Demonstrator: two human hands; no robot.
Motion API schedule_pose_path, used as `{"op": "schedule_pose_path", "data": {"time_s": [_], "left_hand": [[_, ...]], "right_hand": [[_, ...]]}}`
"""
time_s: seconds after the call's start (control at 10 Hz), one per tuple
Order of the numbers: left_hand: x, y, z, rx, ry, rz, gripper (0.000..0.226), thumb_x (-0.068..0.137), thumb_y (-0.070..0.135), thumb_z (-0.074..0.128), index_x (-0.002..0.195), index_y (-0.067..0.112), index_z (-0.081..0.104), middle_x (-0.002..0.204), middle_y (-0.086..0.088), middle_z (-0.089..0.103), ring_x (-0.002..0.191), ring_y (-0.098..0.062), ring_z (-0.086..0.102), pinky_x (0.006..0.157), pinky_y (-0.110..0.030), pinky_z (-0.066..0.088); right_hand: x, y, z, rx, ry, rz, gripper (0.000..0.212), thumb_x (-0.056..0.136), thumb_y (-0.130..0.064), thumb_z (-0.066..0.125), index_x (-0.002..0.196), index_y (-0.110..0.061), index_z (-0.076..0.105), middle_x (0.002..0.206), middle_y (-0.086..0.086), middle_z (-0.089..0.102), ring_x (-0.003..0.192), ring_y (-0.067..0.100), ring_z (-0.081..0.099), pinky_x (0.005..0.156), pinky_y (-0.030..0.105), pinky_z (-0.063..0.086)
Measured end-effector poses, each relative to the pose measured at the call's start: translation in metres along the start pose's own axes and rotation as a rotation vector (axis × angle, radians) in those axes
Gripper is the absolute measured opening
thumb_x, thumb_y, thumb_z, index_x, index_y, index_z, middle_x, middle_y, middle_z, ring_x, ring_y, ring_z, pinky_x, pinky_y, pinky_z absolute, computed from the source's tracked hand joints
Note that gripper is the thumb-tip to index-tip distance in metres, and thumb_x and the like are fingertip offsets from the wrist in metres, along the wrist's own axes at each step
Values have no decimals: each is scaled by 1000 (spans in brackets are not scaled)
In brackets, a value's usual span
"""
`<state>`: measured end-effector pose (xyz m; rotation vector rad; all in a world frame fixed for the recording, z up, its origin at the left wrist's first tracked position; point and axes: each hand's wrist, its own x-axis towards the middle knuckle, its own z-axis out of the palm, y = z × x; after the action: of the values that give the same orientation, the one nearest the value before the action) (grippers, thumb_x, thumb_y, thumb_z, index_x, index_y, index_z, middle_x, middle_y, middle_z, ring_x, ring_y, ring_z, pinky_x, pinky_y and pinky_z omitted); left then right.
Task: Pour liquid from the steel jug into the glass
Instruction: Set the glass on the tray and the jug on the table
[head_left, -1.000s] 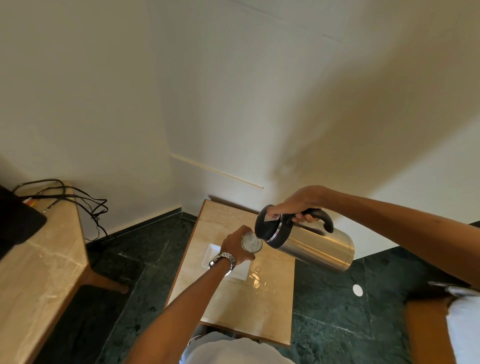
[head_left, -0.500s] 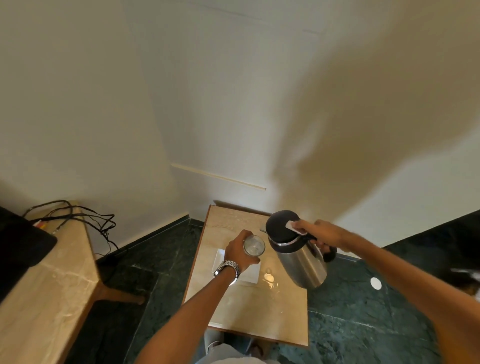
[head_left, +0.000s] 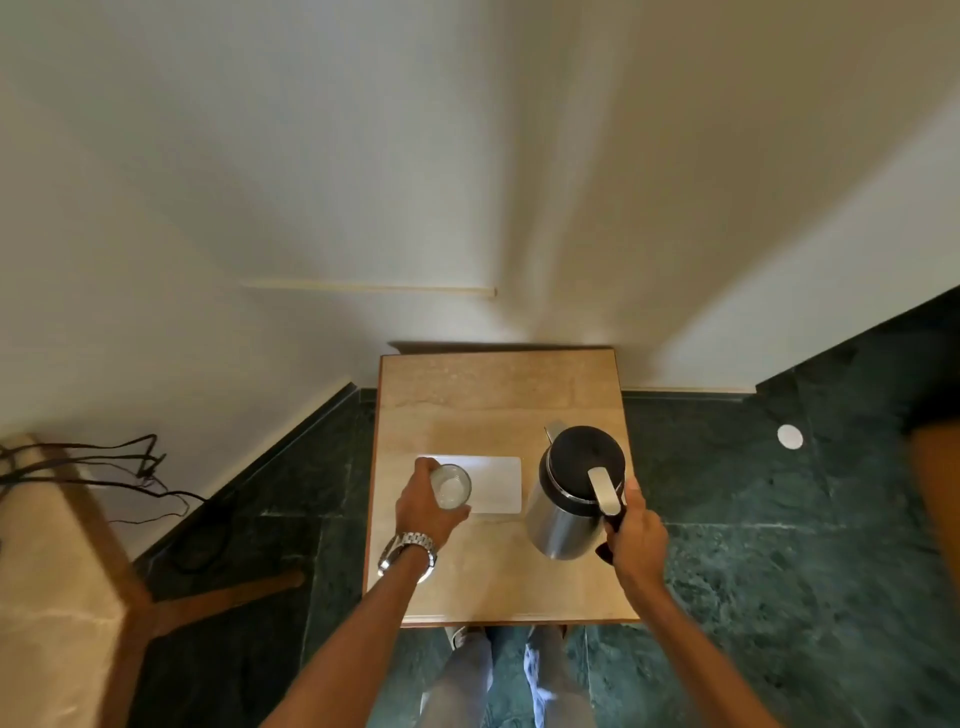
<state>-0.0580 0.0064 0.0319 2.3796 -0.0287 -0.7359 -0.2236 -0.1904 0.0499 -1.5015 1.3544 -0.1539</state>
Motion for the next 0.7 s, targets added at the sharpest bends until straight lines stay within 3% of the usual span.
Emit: {"op": "schedule_pose_path", "data": {"time_s": [0.1,0.2,0.3,0.4,0.5,0.6,0.7], "left_hand": [[23,-15,11,31,20,-7,81,57,24,98,120,22,48,115,-5,68,101,-31,69,86,-44,61],[45,-27,33,30,24,-16,81,56,26,98,119,21,47,114,-4,69,100,-31,69,84,-40,59],[80,-48,69,3,25,-22,79,56,27,98,116,23,47,105,4,64,95,-27,66,82,-36,56],[97,-62,93,-28,55,-25,80,54,26,98,115,24,47,101,8,60,89,-20,59,77,-31,48],[108,-72,108,-31,82,-33,79,53,26,99,113,20,48,100,6,61,88,-22,60,77,-33,51],[110,-82,118,0,82,-39,78,52,26,100,109,17,48,101,2,64,89,-24,62,81,-40,55],[109,-92,124,19,83,-34,79,52,28,100,110,17,48,106,0,66,90,-23,62,83,-40,55]], "right_hand": [[5,4,19,70,85,23,84,83,-77,41,61,1,62,59,21,62,62,42,64,64,67,58],[20,6,34,143,206,37,64,83,-71,45,45,-21,59,51,9,58,58,40,61,65,66,58],[52,28,54,204,220,12,57,94,-55,48,47,-28,65,41,-7,53,48,11,54,62,50,52],[65,49,68,193,219,-18,24,107,-12,51,93,-13,71,75,7,65,63,-2,59,74,49,51],[69,68,75,290,206,68,23,108,-7,47,122,8,57,101,27,61,87,32,56,76,23,44],[60,71,85,354,249,133,24,110,-14,46,116,4,62,90,4,51,92,32,54,71,11,44],[54,80,94,382,278,103,43,108,-29,48,72,-19,69,69,-3,62,64,27,62,73,51,55]]}}
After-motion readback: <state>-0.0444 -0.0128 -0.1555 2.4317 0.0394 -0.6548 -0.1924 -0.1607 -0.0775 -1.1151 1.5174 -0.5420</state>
